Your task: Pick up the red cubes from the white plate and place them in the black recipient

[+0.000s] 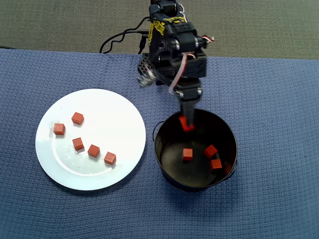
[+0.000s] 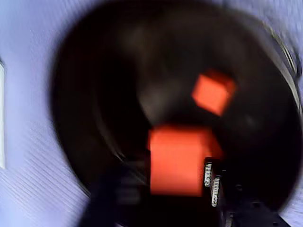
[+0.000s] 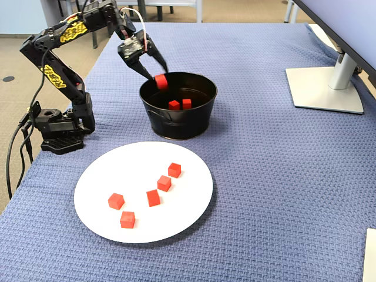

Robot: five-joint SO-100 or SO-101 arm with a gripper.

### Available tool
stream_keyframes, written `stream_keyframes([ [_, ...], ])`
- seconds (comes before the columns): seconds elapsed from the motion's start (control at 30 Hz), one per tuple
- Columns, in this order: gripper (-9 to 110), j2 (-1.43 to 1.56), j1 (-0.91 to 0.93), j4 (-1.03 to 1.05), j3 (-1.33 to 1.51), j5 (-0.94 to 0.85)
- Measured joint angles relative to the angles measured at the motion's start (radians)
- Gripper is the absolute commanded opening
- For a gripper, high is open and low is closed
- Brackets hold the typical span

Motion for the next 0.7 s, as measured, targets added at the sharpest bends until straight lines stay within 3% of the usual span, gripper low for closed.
stream_keyframes([
  [0.13, 29, 0.002, 0.078, 0.015, 0.0, -0.141],
  [0.3, 22, 0.002, 0.38, 0.011, 0.034, -0.413],
  [0.53, 21, -0.023, 0.815, -0.14, 0.204, -0.911],
  [0.7, 20, -0.057, 0.992, -0.196, 0.267, -1.261],
])
